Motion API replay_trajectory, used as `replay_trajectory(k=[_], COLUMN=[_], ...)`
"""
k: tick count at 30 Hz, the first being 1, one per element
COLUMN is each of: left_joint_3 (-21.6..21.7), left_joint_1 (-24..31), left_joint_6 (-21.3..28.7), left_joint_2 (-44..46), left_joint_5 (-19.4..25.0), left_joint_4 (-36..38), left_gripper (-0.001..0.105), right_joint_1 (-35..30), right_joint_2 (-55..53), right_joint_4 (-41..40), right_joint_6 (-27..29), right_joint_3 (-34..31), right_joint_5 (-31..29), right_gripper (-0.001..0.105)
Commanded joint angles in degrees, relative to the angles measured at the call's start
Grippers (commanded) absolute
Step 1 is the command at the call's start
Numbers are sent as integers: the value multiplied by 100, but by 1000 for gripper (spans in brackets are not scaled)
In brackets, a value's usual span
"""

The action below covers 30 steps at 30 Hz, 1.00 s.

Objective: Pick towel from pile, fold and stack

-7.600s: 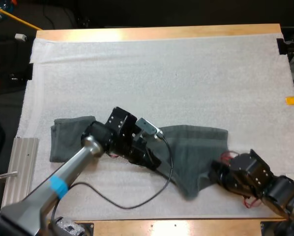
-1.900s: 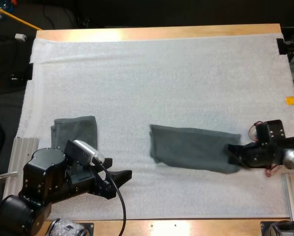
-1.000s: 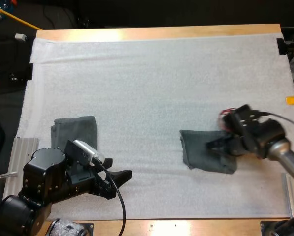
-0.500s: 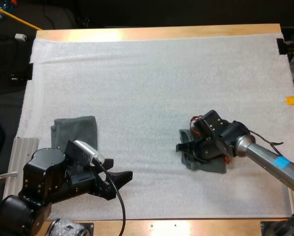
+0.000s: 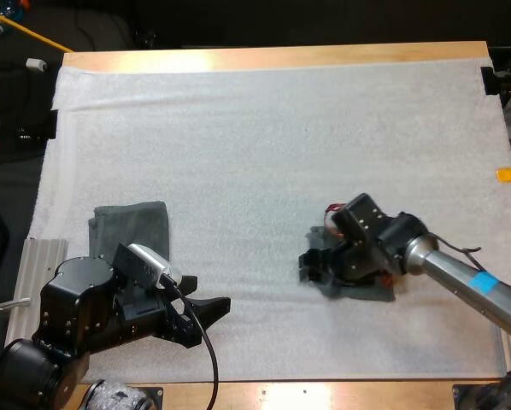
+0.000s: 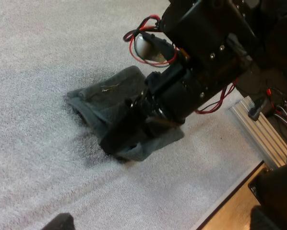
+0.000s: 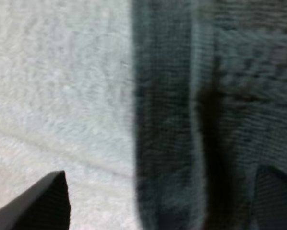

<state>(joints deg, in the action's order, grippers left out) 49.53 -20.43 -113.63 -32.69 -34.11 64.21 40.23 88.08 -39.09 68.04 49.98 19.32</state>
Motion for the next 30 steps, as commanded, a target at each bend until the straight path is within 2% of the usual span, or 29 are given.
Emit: replay_trajectory(k=[1,4,8,15,19,25,30], left_joint_3=[35,35,35,35,35,35,35], left_joint_1=[-4,-4,-4,-4,-4,-4,-4], left_joint_6=[-5,-5,-5,12,68,75,75], left_joint_2=[13,13,13,13,13,13,13], left_joint_5=[-44,-44,-44,-175,-175,-175,-175], left_joint_4=[24,24,24,24,24,24,24], left_gripper=[69,69,69,69,69,69,69], right_joint_1=[118,474,755,728,747,747,747], right_joint_2=[-13,-13,3,-69,-389,-1286,-2157], right_joint_4=[103,447,792,831,795,278,-561], right_joint_6=[30,-29,-484,-613,-615,-615,-372], right_joint_3=[35,35,35,35,35,35,35], right_joint_5=[144,117,-242,-89,-217,-993,-1552], right_gripper=[74,72,72,72,72,72,72])
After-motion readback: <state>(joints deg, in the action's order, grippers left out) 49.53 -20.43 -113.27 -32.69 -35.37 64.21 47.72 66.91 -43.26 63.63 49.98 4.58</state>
